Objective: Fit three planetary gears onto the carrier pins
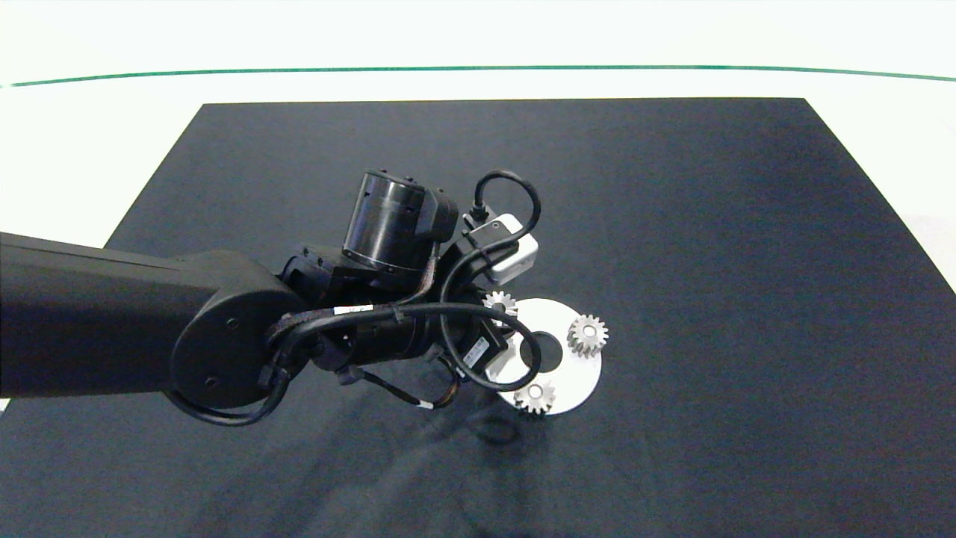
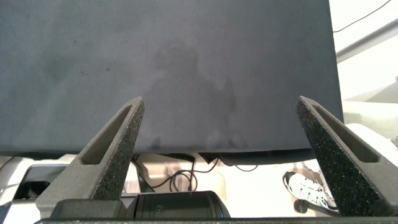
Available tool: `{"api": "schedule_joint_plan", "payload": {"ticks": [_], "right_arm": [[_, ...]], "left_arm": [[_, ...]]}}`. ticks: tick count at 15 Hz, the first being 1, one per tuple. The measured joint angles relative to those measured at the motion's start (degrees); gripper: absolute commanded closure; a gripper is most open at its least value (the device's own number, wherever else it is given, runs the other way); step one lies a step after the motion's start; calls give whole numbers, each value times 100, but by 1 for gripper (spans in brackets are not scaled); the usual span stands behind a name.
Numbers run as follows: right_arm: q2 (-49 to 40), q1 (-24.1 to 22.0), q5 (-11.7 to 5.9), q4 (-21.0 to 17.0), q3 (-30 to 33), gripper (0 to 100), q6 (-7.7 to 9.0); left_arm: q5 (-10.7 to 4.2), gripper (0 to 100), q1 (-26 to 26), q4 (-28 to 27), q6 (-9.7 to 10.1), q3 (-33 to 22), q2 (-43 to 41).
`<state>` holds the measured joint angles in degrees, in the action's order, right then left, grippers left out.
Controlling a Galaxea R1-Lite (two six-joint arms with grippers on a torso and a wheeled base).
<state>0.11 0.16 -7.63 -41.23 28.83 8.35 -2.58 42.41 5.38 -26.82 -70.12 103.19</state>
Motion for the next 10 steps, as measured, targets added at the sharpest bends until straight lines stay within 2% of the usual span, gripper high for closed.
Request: {"api": "schedule_joint_plan", "payload": {"ticks": [4,10], "right_arm": [[0,0,-2,-2,-2,0,2],[0,0,-5,-2,-2,0,-4]], "left_arm": [[-2,90,11,7,107,-121,118],[-2,90,45,32,119,-245,265]]}}
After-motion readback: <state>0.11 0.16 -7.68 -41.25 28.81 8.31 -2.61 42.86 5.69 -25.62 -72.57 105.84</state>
